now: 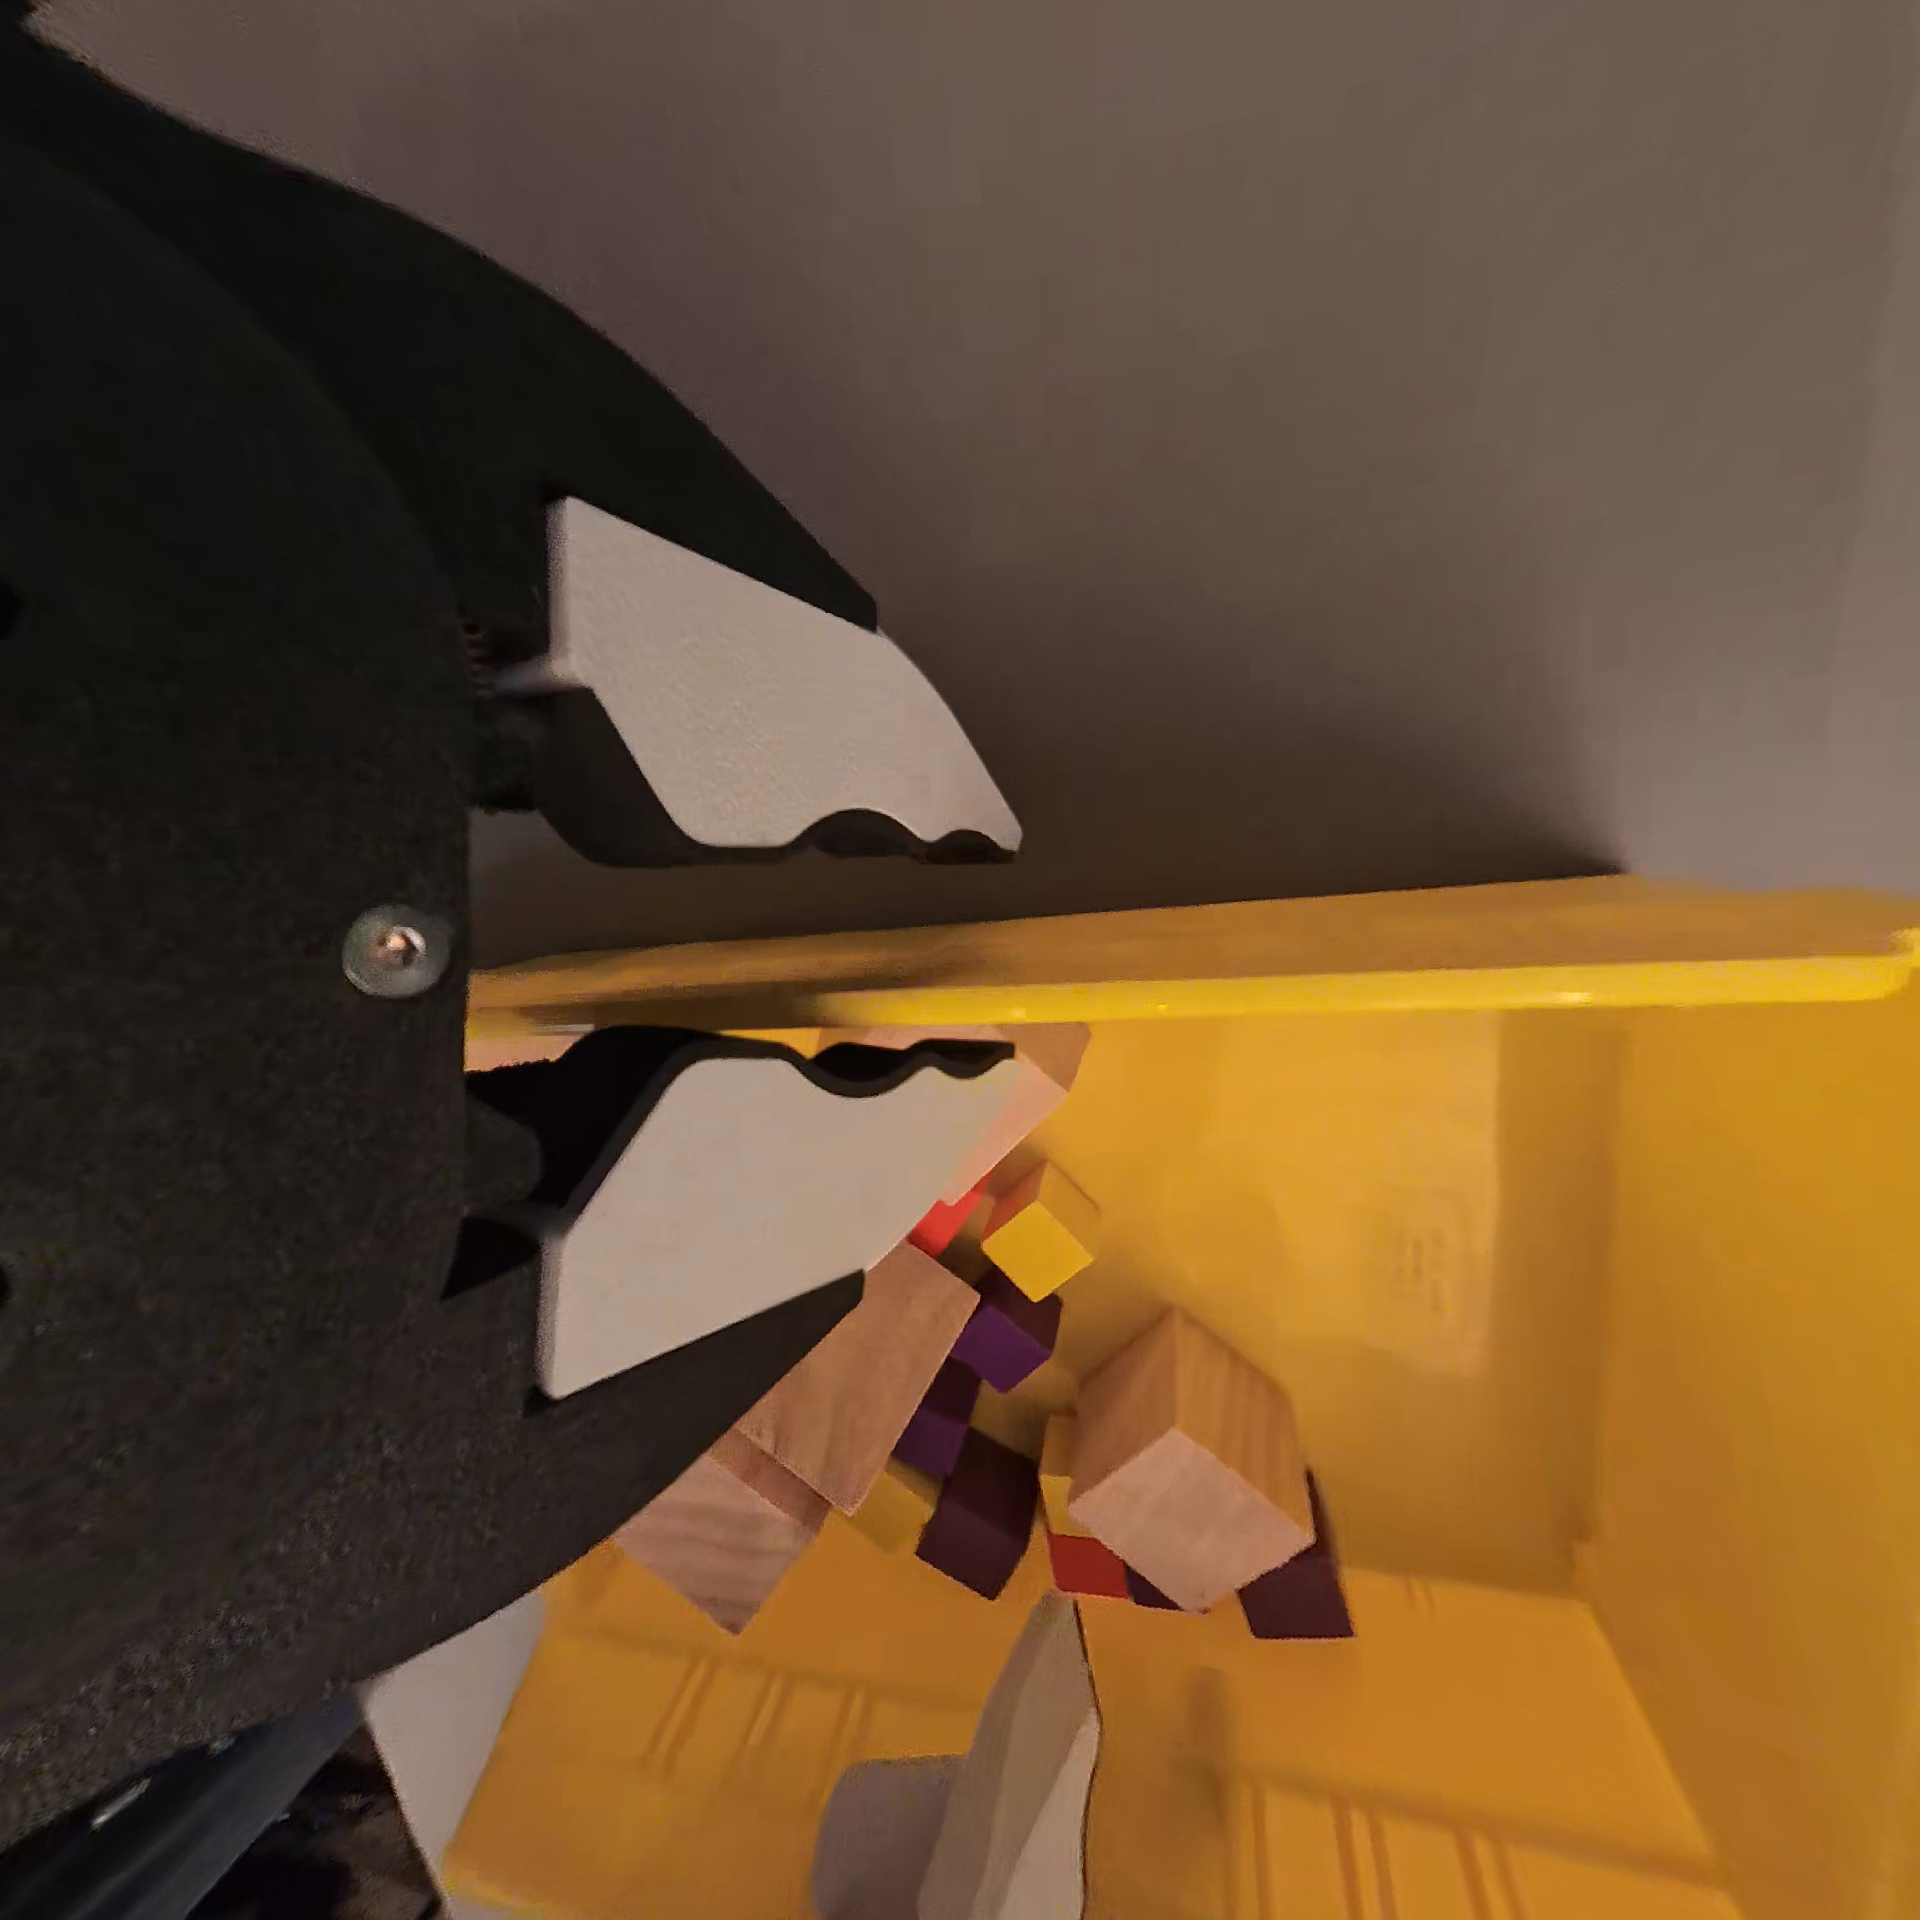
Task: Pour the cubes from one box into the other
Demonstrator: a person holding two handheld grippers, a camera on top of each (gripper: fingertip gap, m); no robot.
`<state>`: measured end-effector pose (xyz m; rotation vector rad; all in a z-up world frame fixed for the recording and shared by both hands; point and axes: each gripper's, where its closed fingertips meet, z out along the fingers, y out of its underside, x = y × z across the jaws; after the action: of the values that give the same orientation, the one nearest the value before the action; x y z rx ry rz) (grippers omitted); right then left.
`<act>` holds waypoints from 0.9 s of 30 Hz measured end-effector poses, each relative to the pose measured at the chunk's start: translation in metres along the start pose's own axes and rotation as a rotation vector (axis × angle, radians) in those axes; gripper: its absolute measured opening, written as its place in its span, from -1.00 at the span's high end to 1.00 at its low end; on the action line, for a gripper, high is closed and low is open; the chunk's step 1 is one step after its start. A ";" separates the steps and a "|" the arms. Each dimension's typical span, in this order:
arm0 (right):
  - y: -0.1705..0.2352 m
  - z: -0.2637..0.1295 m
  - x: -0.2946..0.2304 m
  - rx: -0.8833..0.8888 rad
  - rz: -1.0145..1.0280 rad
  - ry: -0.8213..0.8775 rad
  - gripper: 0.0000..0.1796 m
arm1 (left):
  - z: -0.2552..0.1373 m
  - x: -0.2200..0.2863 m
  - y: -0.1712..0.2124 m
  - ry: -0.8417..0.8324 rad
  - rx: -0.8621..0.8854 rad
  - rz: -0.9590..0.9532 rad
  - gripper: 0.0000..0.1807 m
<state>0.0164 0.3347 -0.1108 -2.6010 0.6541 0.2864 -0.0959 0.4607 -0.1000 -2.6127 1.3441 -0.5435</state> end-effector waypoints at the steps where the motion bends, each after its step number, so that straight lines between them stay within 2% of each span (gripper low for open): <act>1: 0.001 0.001 0.001 -0.013 -0.006 0.010 0.34 | 0.003 0.001 0.002 0.002 -0.020 0.001 0.67; 4: 0.005 0.005 0.008 -0.043 -0.028 0.060 0.50 | 0.007 0.002 0.002 0.001 -0.033 0.004 0.89; 8: 0.009 0.010 0.008 -0.074 0.005 0.033 0.57 | 0.008 0.002 0.002 -0.036 -0.044 0.031 0.93; 14: 0.018 0.006 0.029 -0.136 -0.059 0.129 0.66 | 0.012 0.022 0.004 0.001 -0.075 0.103 0.89; 17: 0.021 -0.001 0.051 -0.144 -0.027 0.140 0.72 | 0.018 0.044 0.004 0.026 -0.103 0.154 0.87; 21: 0.031 -0.015 0.084 -0.160 0.049 0.130 0.75 | 0.031 0.077 -0.004 -0.027 -0.101 0.241 0.88; 27: 0.061 -0.045 0.142 -0.223 0.086 0.183 0.81 | 0.050 0.142 -0.003 -0.096 -0.120 0.436 0.79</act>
<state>0.1130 0.2087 -0.1358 -2.8402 0.8412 0.1561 0.0010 0.3465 -0.1098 -2.2830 1.8875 -0.2741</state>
